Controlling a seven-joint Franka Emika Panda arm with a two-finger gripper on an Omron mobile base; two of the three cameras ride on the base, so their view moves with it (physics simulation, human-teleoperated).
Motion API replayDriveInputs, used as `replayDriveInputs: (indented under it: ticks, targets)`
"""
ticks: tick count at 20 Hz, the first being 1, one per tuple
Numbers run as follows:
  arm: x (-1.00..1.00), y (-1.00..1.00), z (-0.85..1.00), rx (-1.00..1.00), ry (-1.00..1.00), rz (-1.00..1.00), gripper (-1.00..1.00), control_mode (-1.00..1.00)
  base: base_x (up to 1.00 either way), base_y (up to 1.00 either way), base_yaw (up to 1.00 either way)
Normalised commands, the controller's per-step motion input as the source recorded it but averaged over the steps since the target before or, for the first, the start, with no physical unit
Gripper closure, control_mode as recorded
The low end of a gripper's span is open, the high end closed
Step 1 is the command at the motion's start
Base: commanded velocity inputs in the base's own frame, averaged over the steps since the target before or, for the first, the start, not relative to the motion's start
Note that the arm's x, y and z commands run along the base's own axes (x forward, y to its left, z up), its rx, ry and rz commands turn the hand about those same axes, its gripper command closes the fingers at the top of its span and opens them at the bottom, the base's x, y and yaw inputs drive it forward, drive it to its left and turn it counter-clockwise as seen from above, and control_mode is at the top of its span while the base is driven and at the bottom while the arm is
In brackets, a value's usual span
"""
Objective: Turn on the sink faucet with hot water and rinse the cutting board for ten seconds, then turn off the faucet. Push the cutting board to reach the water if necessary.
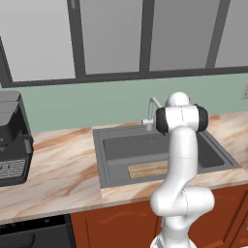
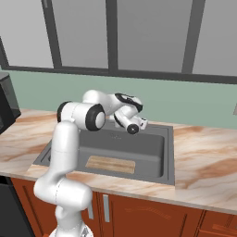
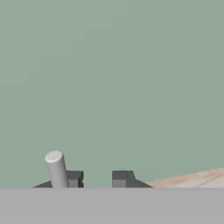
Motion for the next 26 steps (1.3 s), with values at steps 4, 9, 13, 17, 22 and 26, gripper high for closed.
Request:
replayDriveInputs:
  ticks: [4,9,13,17,22,26]
  targets:
    - [-0.62,-1.00,-0.36,0.05,0.00,0.04,1.00,-1.00,0.00,0.00,0.00]
    - [-0.60,-1.00,-0.40,0.05,0.00,0.06,1.00,-1.00,0.00,0.00,0.00]
    - [-0.62,-1.00,-0.36,0.02,0.00,0.08,1.00,-1.00,0.00,0.00,0.00]
    - [-0.59,-1.00,-0.40,0.00,-0.01,0.11,1.00,-1.00,0.00,0.00,0.00]
    - [-0.67,-1.00,-0.60,0.06,-0.04,0.15,1.00,-1.00,0.00,0.00,0.00]
    - [-0.97,-1.00,-0.34,0.02,-0.03,0.16,1.00,-1.00,0.00,0.00,0.00]
